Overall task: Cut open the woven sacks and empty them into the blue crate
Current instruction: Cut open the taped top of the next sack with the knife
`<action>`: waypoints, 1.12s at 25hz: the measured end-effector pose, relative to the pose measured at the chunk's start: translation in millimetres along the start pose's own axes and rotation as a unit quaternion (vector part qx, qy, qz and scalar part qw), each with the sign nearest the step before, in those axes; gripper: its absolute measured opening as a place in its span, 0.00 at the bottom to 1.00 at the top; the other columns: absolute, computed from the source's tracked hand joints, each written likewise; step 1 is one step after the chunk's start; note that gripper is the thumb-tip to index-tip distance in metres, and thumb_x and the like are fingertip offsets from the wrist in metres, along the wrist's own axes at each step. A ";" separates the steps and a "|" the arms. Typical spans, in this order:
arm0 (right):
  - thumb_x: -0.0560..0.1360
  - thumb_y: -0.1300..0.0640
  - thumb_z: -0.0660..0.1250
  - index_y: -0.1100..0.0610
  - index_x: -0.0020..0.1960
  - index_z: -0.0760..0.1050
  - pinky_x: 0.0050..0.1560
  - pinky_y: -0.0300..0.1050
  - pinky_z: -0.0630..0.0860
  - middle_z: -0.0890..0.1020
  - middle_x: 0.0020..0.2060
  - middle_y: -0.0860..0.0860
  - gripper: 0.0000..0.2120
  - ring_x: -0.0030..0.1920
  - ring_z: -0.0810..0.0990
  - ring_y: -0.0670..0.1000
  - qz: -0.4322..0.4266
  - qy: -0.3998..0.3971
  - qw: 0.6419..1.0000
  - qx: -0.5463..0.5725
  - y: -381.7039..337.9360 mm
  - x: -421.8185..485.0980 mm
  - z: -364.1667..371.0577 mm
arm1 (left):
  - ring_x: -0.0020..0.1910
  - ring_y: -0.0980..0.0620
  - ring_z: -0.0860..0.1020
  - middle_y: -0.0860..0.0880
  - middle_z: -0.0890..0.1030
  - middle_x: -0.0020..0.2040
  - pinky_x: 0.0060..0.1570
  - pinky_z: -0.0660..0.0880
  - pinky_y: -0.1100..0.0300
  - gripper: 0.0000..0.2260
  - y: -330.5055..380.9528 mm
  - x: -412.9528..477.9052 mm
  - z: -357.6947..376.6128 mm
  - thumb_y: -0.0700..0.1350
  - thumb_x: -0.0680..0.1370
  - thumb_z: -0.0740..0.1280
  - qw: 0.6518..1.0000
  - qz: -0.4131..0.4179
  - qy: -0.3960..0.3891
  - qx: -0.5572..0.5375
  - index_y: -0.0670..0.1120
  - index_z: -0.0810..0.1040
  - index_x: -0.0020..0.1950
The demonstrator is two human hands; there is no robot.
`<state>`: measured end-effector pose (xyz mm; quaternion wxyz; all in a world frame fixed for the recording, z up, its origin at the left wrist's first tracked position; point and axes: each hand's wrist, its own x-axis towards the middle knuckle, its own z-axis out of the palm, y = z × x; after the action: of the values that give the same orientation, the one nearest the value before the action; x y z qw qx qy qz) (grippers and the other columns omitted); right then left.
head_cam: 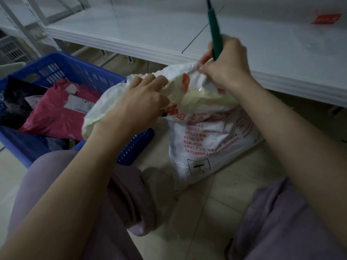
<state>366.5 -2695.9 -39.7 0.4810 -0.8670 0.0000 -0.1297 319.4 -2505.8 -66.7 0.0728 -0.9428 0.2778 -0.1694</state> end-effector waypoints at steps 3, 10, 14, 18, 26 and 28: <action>0.70 0.62 0.74 0.47 0.39 0.65 0.39 0.27 0.73 0.82 0.42 0.47 0.18 0.44 0.81 0.43 -0.031 0.013 0.999 -0.015 1.6 4.5 -0.3 | 0.59 0.41 0.70 0.42 0.72 0.62 0.53 0.66 0.47 0.09 0.3 3.6 -0.2 0.43 0.73 0.71 1.000 -0.006 -0.004 -0.001 0.46 0.83 0.53; 0.74 0.49 0.69 0.55 0.46 0.70 0.35 0.34 0.78 0.75 0.37 0.46 0.12 0.35 0.79 0.46 -0.093 -0.012 0.993 -0.078 5.7 -8.1 -32.6 | 0.58 0.42 0.71 0.42 0.74 0.61 0.53 0.66 0.49 0.10 -7.9 3.6 0.5 0.46 0.75 0.67 0.997 -0.044 0.030 -0.048 0.43 0.81 0.53; 0.74 0.45 0.68 0.54 0.58 0.70 0.28 0.42 0.77 0.81 0.36 0.48 0.17 0.25 0.76 0.48 -0.113 -0.112 0.985 -0.068 8.7 -26.3 -60.4 | 0.56 0.42 0.72 0.43 0.76 0.58 0.53 0.67 0.48 0.11 -5.9 6.5 3.3 0.49 0.76 0.66 0.997 -0.039 0.029 -0.055 0.43 0.82 0.52; 0.76 0.45 0.63 0.43 0.48 0.74 0.35 0.45 0.77 0.82 0.34 0.49 0.03 0.25 0.77 0.46 -0.146 -0.200 0.960 -0.130 17.7 -42.1 -75.8 | 0.59 0.42 0.73 0.43 0.76 0.60 0.56 0.64 0.48 0.10 3.2 11.2 2.7 0.47 0.76 0.66 0.998 -0.020 0.031 -0.054 0.43 0.81 0.52; 0.76 0.46 0.61 0.49 0.54 0.77 0.37 0.49 0.75 0.75 0.31 0.46 0.11 0.33 0.76 0.52 -0.153 -0.212 0.911 -0.318 42.3 -63.0 -84.2 | 0.58 0.43 0.74 0.43 0.77 0.59 0.58 0.63 0.48 0.10 19.2 26.5 4.5 0.47 0.76 0.66 0.998 -0.004 0.046 -0.041 0.43 0.81 0.49; 0.77 0.49 0.60 0.53 0.55 0.76 0.32 0.44 0.69 0.71 0.31 0.45 0.12 0.32 0.73 0.52 -0.164 -0.187 0.902 -0.354 43.9 -65.8 -81.0 | 0.57 0.42 0.74 0.43 0.78 0.57 0.58 0.63 0.47 0.09 22.4 29.4 4.7 0.46 0.76 0.66 0.998 0.000 0.056 -0.041 0.42 0.82 0.48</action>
<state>290.1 -2778.8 -50.3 0.1059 -0.9762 -0.1864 -0.0342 333.1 -2540.4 -68.0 0.0186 -0.9340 0.2883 -0.2100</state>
